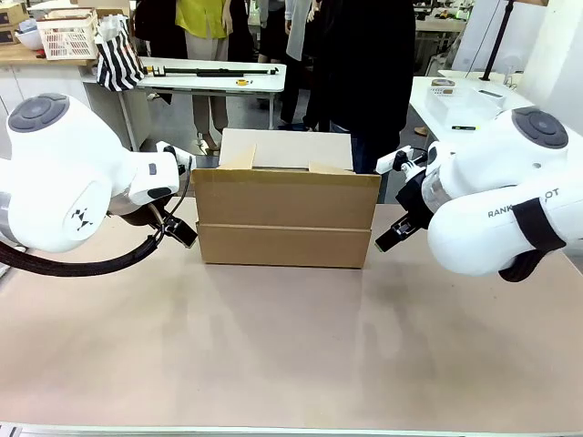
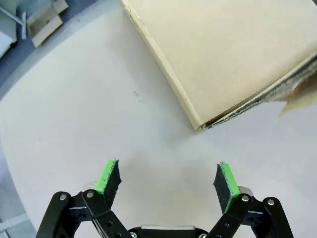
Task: Pack the gift set into the box.
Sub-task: Place both hands on the side flaps of the Package Box and spread them outward.
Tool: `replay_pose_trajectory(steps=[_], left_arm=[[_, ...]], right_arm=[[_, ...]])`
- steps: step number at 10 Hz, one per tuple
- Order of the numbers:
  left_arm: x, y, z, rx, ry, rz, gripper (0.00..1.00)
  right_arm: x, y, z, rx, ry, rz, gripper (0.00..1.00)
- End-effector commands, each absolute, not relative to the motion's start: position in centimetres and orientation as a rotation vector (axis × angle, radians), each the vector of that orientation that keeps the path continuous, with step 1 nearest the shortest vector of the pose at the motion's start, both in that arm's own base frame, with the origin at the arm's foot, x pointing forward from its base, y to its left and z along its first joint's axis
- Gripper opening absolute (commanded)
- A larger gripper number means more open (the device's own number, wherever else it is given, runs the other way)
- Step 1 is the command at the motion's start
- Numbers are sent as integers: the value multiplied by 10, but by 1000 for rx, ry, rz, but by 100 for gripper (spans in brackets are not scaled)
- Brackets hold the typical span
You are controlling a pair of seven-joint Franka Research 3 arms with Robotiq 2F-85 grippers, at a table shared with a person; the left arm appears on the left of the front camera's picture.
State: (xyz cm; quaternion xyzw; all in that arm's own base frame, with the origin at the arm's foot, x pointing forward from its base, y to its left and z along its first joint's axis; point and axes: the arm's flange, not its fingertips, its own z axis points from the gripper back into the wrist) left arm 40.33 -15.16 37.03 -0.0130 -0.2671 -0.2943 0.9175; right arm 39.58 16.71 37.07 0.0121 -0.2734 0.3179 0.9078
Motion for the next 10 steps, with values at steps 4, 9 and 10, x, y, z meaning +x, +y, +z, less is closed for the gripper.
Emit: replay_pose_trajectory(steps=[4, 9, 10], left_arm=[[374, -164, 414, -81, -408, -787, 100], [294, -175, 535, -143, -789, -977, 100], [288, -185, 518, -97, -541, -1099, 100]], right_arm=[[368, 159, 427, 31, -408, 676, 100], [299, 166, 538, -27, -1045, 455, 100], [307, 154, 550, 31, -756, 565, 100]])
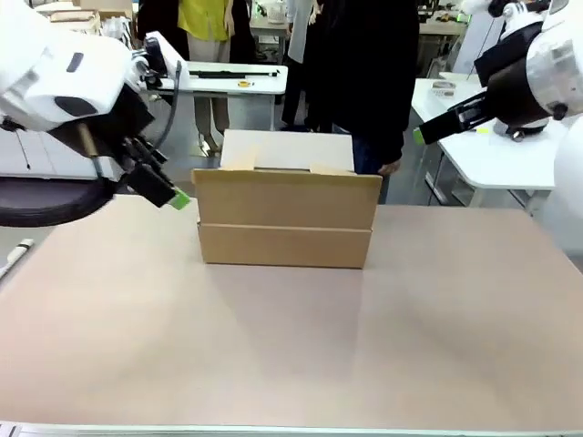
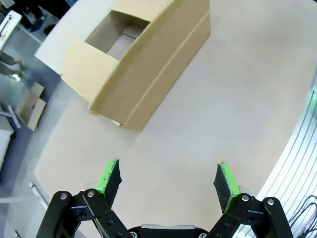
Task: Pack the gift set into the box.
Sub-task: Place both hands on the side flaps of the Package Box and spread them outward.
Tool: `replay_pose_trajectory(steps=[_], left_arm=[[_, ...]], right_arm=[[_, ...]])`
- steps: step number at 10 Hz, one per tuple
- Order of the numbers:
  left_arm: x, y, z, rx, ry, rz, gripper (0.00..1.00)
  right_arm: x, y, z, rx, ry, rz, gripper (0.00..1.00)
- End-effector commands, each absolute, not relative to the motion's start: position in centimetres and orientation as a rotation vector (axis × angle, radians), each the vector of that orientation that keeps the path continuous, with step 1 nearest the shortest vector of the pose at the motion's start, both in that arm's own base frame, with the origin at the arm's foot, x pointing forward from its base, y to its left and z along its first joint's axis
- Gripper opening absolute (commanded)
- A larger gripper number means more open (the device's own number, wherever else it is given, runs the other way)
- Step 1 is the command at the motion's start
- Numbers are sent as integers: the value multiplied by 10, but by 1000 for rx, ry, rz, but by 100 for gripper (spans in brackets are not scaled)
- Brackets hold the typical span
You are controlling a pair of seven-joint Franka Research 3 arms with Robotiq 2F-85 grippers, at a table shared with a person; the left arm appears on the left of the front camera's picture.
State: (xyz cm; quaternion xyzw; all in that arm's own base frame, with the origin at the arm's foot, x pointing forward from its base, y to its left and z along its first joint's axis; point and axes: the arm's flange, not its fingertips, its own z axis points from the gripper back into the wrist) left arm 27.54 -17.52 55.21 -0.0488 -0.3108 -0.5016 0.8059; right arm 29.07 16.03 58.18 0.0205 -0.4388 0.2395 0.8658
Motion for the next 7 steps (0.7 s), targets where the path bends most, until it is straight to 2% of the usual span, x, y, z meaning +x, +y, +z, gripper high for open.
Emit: replay_pose_trajectory(steps=[1, 4, 5, 6, 7], left_arm=[[288, -185, 518, -97, -541, -1099, 100], [285, -183, 528, -102, -579, -1085, 100], [291, -205, 561, -139, -647, -1254, 100], [308, -212, 586, -213, -744, -1251, 100], [328, -211, 602, -235, -844, -1075, 100]], right_arm=[[307, 154, 550, 31, -756, 565, 100], [302, 160, 556, 32, -804, 523, 100], [331, 187, 563, 168, -766, 532, 100], [366, 215, 565, 214, -673, 517, 100], [397, 237, 573, 411, -670, 500, 100]])
